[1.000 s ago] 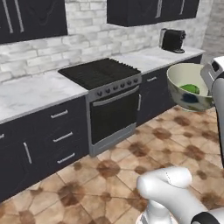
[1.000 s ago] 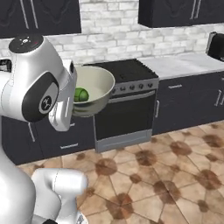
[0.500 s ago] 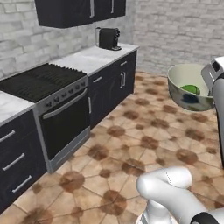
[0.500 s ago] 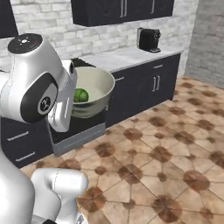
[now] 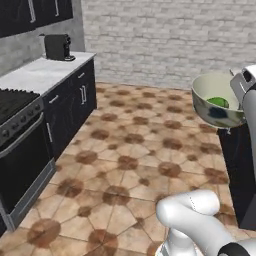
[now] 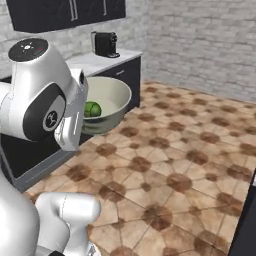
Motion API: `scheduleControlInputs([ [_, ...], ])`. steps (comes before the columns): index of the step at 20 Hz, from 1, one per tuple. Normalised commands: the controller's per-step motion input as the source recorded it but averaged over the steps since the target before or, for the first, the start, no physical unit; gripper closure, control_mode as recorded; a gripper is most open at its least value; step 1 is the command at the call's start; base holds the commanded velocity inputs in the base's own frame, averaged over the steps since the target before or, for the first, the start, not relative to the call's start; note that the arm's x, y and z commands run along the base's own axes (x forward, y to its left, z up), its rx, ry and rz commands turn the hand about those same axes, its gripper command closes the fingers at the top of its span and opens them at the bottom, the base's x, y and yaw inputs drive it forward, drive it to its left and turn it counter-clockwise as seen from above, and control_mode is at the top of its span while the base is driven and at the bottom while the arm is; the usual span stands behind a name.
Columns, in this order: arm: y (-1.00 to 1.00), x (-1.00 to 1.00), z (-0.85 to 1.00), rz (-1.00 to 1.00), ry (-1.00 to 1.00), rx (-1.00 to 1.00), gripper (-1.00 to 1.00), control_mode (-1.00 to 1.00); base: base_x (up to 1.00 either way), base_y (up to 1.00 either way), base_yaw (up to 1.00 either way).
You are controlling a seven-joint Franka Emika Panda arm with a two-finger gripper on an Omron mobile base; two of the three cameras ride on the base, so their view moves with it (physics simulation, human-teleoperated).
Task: Pick the avocado from the sink and place it in the bowl. Then pick the bowl and place it in the microwave. Then close the microwave door and press the start button.
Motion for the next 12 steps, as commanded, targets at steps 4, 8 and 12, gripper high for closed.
scheduleControlInputs([
  [4, 0.0, 0.0, 0.0, 0.0, 0.0, 0.0, 1.0, 1.0, 0.08, -0.03, -0.46],
  [8, 0.0, 0.0, 0.0, 0.0, 0.0, 0.0, 1.0, 1.0, 0.12, 0.0, -0.32],
  [12, 0.0, 0.0, 0.0, 0.0, 0.0, 0.0, 1.0, 1.0, 0.04, -0.24, -0.55],
])
